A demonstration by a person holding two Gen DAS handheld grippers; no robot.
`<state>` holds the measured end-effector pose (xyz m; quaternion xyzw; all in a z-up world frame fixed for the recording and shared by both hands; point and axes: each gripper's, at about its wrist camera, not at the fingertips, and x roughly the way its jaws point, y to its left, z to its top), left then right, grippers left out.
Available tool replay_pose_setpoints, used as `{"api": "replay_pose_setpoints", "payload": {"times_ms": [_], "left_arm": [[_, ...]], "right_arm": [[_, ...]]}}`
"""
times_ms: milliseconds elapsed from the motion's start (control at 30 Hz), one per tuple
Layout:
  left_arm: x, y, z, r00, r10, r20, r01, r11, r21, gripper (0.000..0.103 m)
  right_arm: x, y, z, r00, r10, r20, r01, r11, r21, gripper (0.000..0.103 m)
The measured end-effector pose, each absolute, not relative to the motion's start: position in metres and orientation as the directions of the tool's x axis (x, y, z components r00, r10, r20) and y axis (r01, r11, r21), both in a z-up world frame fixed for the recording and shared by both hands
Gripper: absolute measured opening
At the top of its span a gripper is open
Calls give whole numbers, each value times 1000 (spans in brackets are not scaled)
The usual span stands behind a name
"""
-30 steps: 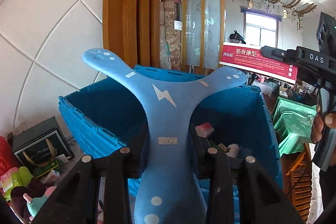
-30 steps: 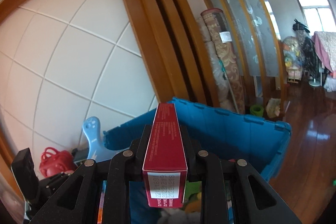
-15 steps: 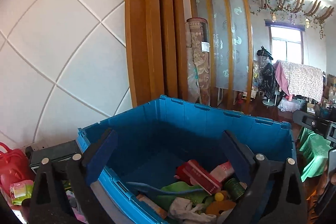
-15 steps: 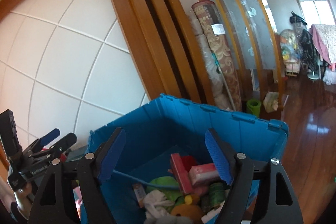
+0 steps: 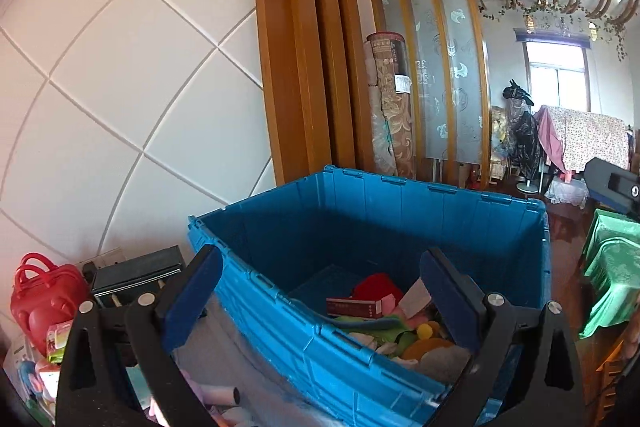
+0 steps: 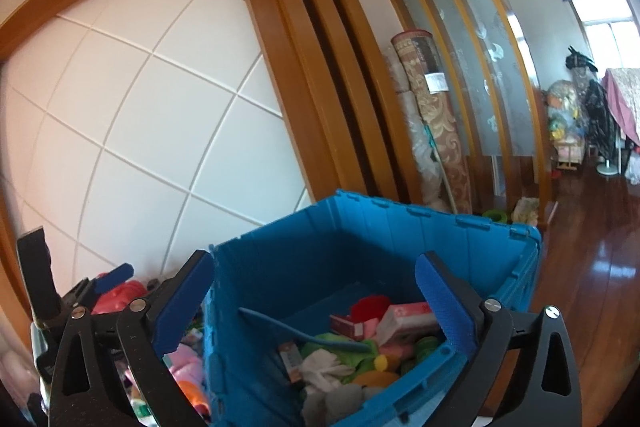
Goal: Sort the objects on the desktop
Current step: 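Withdraw both tools from the crate back toward the pile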
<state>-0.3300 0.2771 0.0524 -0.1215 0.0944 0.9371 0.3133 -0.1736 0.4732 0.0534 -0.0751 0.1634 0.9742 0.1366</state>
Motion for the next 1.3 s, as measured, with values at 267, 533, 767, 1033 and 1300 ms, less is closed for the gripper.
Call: {"api": "replay_pose_setpoints", "payload": {"times_ms": [267,533,767,1033,1300], "left_arm": [[-256,204,50,-849,485,-210,-518,-842,150,102],[-186,120,32,-836,487,-253,-526,-842,119,102],[-142,72,22,-852,427,-304,-482,-866,133,102],[-110,41,26,-888,356,-291,-403,-907,121,102],[-98,42,26,-908,305,-288,-352,-927,130,102]], "right_arm": [[-121,387,52,-954,214,-210,-265,-930,254,102],[-49,285,25,-949,189,-254,-253,-934,251,102],[-9,221,11,-937,144,-319,-224,-947,232,102],[7,196,11,-940,112,-324,-182,-964,195,102],[21,203,12,-937,135,-322,-194,-969,156,102]]}}
